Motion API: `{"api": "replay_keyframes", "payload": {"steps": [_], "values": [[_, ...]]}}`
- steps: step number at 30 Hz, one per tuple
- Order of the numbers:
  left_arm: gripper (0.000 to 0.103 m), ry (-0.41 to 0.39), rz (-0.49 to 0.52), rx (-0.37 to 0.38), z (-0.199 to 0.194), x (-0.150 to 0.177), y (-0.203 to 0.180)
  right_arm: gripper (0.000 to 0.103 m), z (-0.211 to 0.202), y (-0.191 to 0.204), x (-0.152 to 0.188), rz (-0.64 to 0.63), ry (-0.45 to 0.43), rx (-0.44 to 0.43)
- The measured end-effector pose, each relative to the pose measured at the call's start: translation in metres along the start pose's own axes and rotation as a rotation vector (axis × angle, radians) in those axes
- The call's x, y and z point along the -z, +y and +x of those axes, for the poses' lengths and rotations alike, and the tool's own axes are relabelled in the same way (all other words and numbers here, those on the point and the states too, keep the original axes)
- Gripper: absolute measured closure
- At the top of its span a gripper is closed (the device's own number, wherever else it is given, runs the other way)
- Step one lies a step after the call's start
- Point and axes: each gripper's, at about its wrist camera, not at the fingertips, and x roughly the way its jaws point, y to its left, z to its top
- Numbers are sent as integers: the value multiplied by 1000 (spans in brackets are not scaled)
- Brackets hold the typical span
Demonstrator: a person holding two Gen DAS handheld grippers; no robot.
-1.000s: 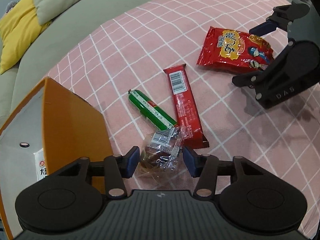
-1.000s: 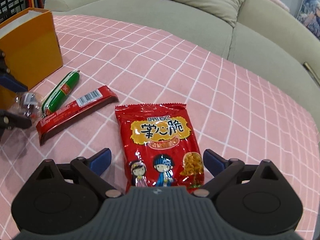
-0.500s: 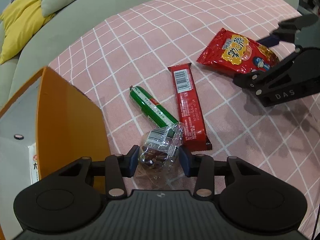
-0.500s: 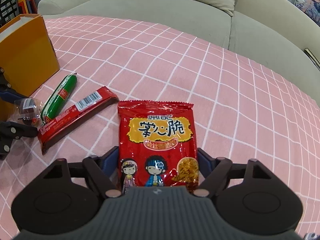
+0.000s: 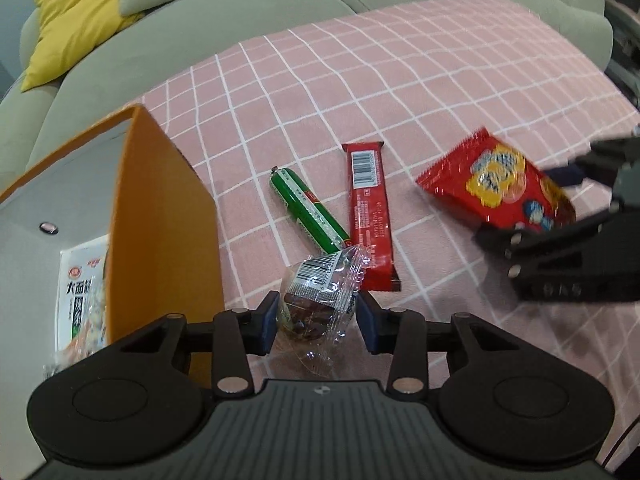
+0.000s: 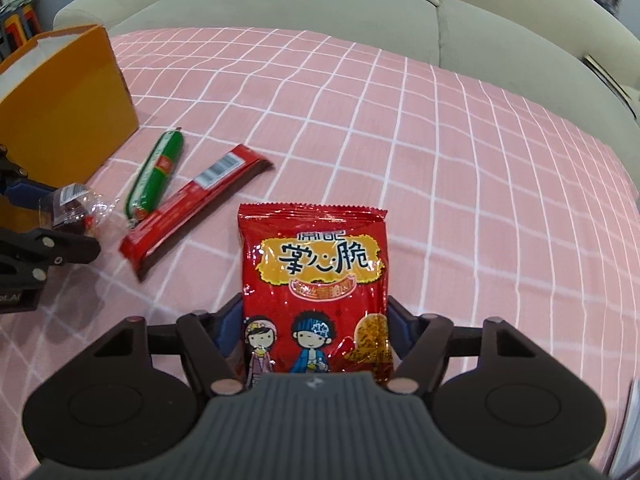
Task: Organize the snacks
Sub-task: 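Carry the candy and red crisp bag over the box with both tools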
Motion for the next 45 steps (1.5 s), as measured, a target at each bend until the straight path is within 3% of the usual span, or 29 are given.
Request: {"api": "replay_keyframes", "payload": {"steps": [10,21,34,45], "values": [[57,-78,-114,49,-49,21,0,36,-47,28,35,127,-24,-62],[57,-144,-201,79,-95,49,15,36,-99,67,56,118,-76,-105],[57,-270,-294,87,-154,71,50,36,-144,108,34,37,-170,-174],[57,-329,-361,5,-184,73,111,36,-167,153,-7,-73,-252,-214]]}}
